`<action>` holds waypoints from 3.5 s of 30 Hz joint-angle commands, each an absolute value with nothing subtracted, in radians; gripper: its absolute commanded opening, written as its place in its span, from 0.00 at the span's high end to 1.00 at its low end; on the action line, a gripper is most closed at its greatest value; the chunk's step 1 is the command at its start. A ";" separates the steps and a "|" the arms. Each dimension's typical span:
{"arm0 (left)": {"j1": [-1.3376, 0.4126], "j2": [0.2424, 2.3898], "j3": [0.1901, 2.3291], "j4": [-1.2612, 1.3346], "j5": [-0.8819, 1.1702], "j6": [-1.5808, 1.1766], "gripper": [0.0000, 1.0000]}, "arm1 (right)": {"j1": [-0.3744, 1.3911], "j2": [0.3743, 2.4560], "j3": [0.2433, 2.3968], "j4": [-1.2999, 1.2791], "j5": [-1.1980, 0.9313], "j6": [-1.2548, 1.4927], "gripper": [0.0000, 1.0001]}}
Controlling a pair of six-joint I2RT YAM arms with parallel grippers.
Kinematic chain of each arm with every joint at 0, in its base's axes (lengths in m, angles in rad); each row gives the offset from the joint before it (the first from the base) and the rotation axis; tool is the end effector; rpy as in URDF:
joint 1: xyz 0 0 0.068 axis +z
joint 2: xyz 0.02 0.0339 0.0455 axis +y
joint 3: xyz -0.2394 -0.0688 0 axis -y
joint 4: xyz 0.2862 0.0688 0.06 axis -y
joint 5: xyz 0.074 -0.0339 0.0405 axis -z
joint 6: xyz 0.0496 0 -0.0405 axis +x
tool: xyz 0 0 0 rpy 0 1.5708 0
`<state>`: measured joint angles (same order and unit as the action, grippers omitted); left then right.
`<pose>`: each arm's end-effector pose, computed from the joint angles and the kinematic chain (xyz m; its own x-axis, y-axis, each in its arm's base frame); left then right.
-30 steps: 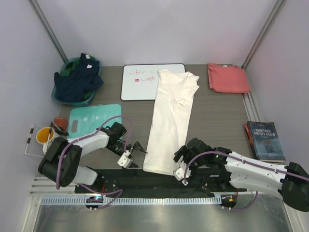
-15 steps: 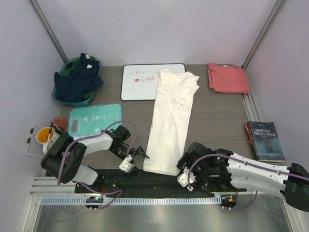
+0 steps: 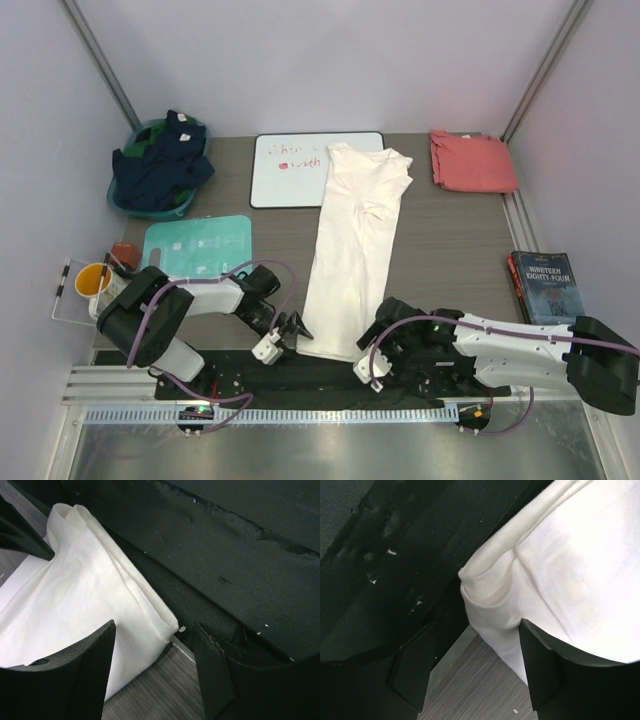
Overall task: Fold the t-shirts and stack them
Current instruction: Fold the tshirt
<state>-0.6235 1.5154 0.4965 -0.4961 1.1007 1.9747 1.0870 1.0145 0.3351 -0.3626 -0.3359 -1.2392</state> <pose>0.1473 -0.1604 0.0440 0.5989 0.0823 -0.7966 0.6255 -0.6692 0.4011 0.0855 0.1978 0.0793 0.7326 -0.5249 -0.4333 -0.6770 -0.6276 -0.3844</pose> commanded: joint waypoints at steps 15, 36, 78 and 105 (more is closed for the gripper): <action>-0.722 1.514 0.463 -0.187 1.054 2.313 0.35 | 1.129 0.938 0.370 -0.276 -0.353 -1.256 0.19; -0.732 1.505 0.459 -0.103 1.011 2.227 0.38 | 1.129 0.959 0.420 -0.351 -0.385 -1.273 0.26; -0.732 1.473 0.416 -0.009 0.983 2.125 0.91 | 1.169 1.069 0.391 -0.193 -0.341 -1.201 0.94; -0.733 1.281 0.502 0.147 1.008 1.771 1.00 | 1.149 0.969 0.545 -0.365 -0.084 -1.103 0.99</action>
<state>-0.7372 1.3239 0.4599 -0.0048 0.9901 1.9167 1.1625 0.9813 0.5251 -0.3805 -0.1722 -1.1137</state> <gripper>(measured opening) 0.014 0.090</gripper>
